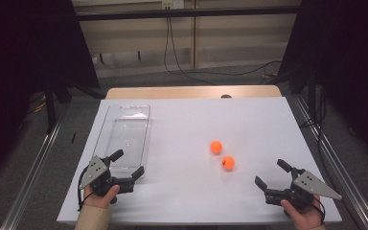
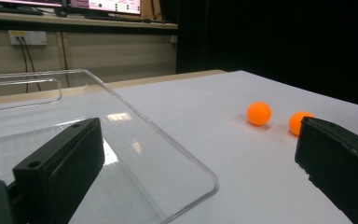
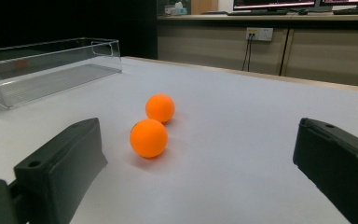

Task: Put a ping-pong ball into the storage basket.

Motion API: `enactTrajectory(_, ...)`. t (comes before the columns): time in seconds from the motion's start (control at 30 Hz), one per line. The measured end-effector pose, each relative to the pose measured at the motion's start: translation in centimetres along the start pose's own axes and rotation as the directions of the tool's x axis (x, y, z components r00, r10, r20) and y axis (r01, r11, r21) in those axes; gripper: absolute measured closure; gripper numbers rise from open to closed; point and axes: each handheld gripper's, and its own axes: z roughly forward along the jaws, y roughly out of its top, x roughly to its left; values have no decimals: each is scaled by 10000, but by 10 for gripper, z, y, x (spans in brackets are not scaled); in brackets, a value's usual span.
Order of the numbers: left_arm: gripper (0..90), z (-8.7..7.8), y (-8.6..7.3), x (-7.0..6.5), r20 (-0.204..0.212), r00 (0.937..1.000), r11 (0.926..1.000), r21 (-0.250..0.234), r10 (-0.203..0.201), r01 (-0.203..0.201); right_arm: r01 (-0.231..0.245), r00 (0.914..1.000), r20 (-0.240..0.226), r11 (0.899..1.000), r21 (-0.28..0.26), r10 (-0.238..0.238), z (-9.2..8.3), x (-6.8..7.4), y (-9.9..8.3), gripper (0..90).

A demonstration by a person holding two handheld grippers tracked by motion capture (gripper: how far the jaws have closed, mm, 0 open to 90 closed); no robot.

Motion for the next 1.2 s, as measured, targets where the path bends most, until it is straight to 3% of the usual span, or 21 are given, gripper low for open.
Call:
enactTrajectory(0.6,10,18,7,-16,562,9980,9996,19,-284,284,31,10000,-57,10000,2,-31,-1,-1,0,13)
enactTrajectory(1.2,10,32,13,-27,849,9962,9996,220,-170,152,43,10000,-30,10000,-22,-43,1,-1,0,10)
